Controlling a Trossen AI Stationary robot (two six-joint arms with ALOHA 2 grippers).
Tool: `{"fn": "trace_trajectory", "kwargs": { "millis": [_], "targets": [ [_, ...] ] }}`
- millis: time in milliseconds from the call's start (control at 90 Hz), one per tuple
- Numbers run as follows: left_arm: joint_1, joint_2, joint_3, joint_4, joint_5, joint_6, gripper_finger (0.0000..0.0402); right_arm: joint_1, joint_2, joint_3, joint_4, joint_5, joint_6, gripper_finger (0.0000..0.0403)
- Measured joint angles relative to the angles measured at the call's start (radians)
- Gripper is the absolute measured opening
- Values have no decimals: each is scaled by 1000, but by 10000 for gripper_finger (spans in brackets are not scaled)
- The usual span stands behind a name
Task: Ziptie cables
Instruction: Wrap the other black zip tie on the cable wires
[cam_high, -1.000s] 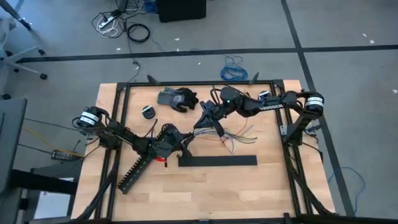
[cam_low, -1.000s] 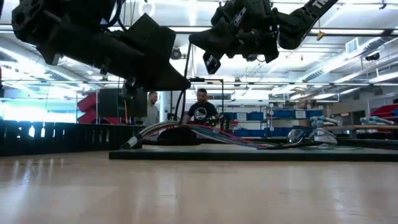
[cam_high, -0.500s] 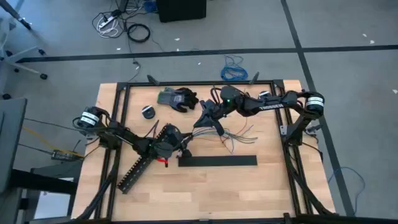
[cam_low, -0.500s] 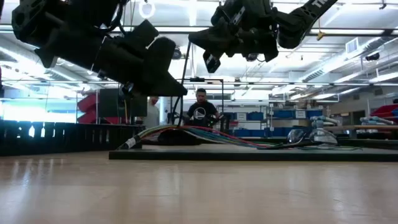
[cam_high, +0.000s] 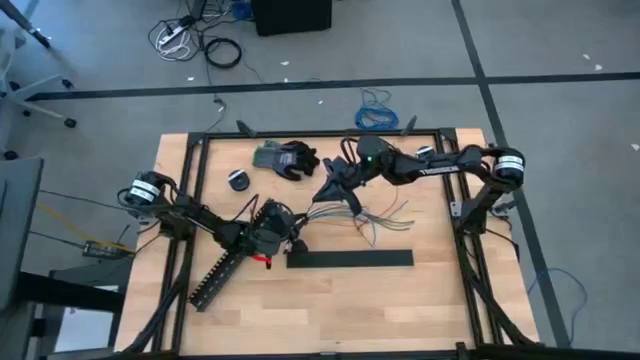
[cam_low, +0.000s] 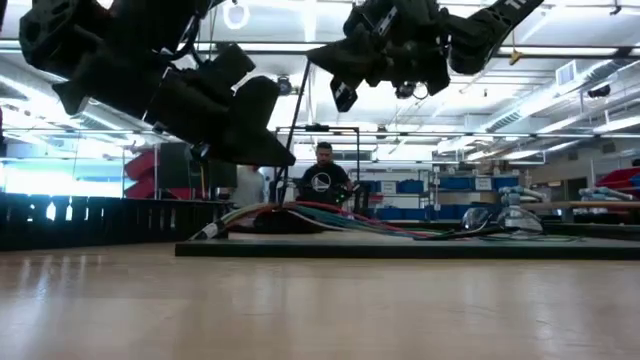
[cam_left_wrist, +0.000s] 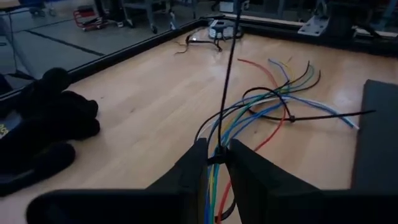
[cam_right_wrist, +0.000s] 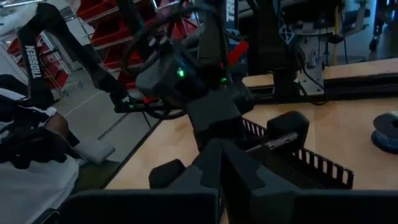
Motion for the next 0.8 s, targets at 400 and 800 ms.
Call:
{"fn": "trace_trajectory", "kwargs": {
  "millis": [400,800],
  "targets": [
    [43,83,0,6,21,-55,53,-45,-40,0,-63,-8,-18,0],
    [54,144,-5,53,21,-60,53,-73,-41,0,-72,-49,-10,0]
  ]
}}
